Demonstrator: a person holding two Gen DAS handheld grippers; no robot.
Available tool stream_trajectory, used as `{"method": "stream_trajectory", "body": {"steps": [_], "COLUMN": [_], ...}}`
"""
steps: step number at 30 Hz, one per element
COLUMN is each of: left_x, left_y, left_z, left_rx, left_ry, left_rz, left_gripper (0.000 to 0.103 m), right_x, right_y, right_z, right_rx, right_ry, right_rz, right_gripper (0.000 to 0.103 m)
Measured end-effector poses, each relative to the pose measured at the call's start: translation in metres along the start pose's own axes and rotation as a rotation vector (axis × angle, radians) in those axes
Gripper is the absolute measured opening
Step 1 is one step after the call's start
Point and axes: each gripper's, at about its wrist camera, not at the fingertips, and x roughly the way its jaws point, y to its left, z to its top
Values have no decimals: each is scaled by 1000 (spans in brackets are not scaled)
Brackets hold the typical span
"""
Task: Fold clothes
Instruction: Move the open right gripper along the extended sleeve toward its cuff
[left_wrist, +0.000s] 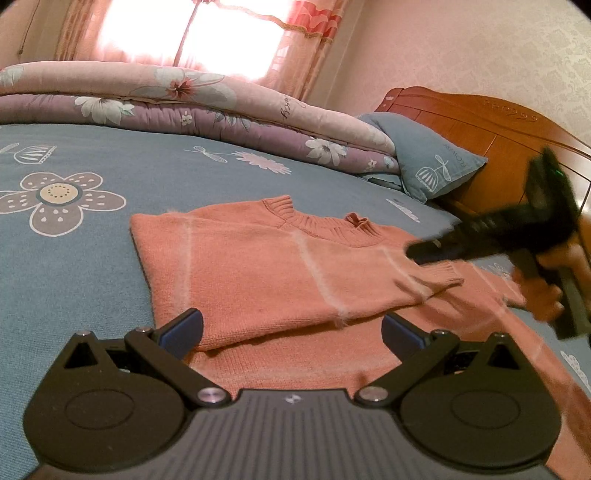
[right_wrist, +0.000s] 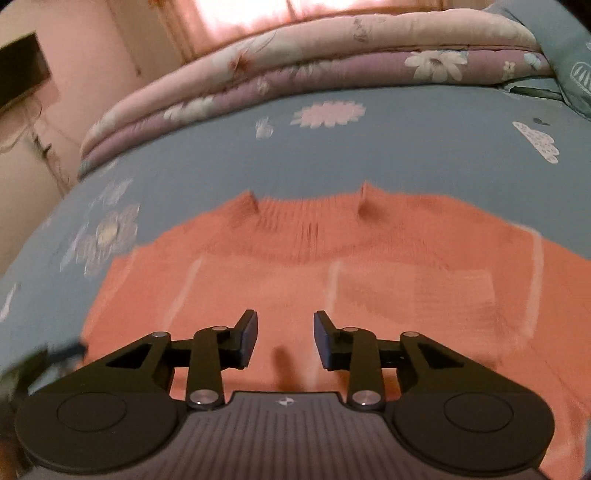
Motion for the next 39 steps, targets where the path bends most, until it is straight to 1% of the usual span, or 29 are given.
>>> {"method": "stream_trajectory", "body": {"steps": [2, 3, 5, 7, 9, 10, 13, 15, 17, 19, 20, 22, 25, 26, 28, 30, 31, 33, 35, 39], "left_x": [0, 0, 1, 1, 1, 1, 1, 1, 2, 2, 2, 2, 2, 2, 2, 2, 2, 3, 3, 4], "left_y": [0, 0, -1, -2, -2, -2, -2, -3, -4, -5, -5, -5, -5, -5, -5, -5, -5, -5, -6, -8], "left_z": [0, 0, 0, 0, 1, 1, 1, 1, 1, 1, 1, 1, 1, 1, 1, 1, 1, 1, 2, 1], "left_rx": [0, 1, 9, 15, 16, 16, 19, 24, 31, 34, 35, 35, 34, 35, 36, 34, 34, 35, 41, 53], "left_ry": [0, 1, 4, 6, 7, 7, 8, 9, 11, 11, 12, 13, 12, 12, 13, 12, 12, 13, 15, 19], "left_rz": [0, 1, 6, 10, 11, 12, 14, 18, 23, 25, 25, 26, 26, 26, 26, 25, 25, 27, 32, 41], "left_gripper": [102, 102, 102, 102, 102, 102, 102, 102, 102, 102, 102, 102, 102, 102, 102, 102, 102, 102, 103, 103], "right_x": [14, 22, 35, 31, 26, 19, 1, -4, -4, -5, -9, -15, -20, -20, -15, -14, -21, -36, -47, -63], "right_y": [-7, -12, -20, -27, -33, -34, -31, -33, -44, -56, -63, -74, -66, -63, -64, -68, -71, -76, -79, -94], "right_z": [8, 9, 10, 9, 9, 6, -8, -17, -23, -28, -28, -28, -24, -23, -26, -29, -30, -31, -28, -39], "right_rx": [37, 50, 77, 104, 135, 154, 146, 148, 154, 169, 204, 260, 222, 216, 218, 203, 212, 224, 218, 252], "right_ry": [-12, -4, 6, -10, -26, -32, -22, 0, 2, 3, -3, -17, -49, -47, -24, -7, -19, -44, -79, -113], "right_rz": [-16, -32, -64, -96, -121, -102, 0, 26, -9, -38, -30, -21, -57, -52, -56, -81, -80, -75, -67, -56], "right_gripper": [40, 41, 39, 35, 39, 45, 46, 47, 47, 44, 41, 41, 54, 56, 56, 54, 54, 59, 66, 67]}}
